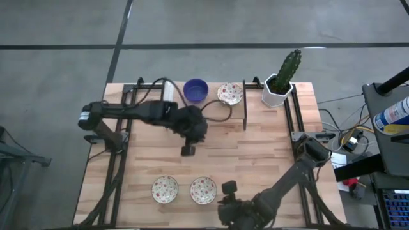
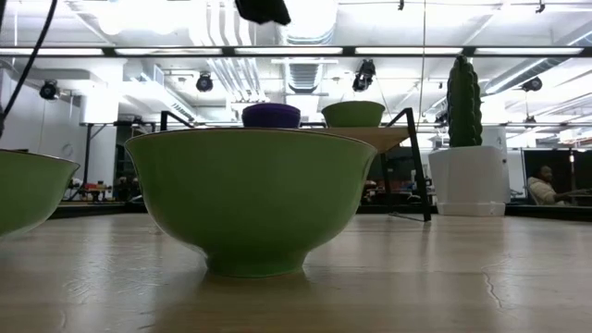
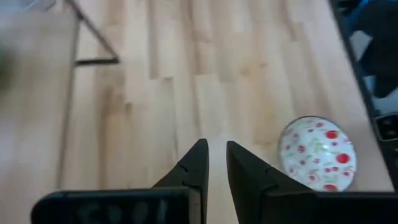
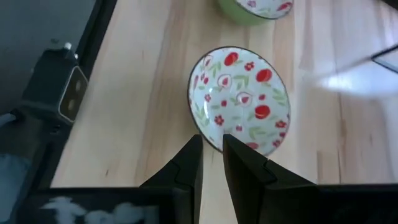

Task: Pick & Place Mini bowls
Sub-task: Stack the right white bowl on the white bowl on the shelf

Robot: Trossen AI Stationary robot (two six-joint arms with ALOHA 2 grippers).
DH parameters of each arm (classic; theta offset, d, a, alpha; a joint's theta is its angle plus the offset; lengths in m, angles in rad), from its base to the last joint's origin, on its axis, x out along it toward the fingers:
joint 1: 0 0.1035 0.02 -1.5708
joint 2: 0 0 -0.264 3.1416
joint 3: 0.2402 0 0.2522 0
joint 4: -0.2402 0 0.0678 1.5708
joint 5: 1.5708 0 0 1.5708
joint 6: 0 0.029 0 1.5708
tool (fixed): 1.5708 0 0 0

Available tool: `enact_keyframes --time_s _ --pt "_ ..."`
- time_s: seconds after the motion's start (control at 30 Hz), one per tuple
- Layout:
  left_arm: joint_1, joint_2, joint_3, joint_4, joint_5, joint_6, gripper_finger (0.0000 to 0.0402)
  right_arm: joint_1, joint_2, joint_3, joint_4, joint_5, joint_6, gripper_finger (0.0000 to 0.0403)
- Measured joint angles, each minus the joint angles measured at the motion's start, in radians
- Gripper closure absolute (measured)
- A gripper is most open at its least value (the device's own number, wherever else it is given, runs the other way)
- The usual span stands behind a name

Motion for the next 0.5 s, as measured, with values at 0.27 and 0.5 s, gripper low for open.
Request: enact_keyframes --time_s 0.27,0.5 --pt "-0.149 -0.154 -0.239 0.293 0.076 -0.055 0.0351 -0.033 0.000 -0.084 0.139 -0.043 -0.054 0.0332" --pt "-0.278 -0.336 -0.534 0.671 0.088 -0.168 0.0351 -0.076 0.000 -0.128 0.211 -0.080 -0.068 0.0274"
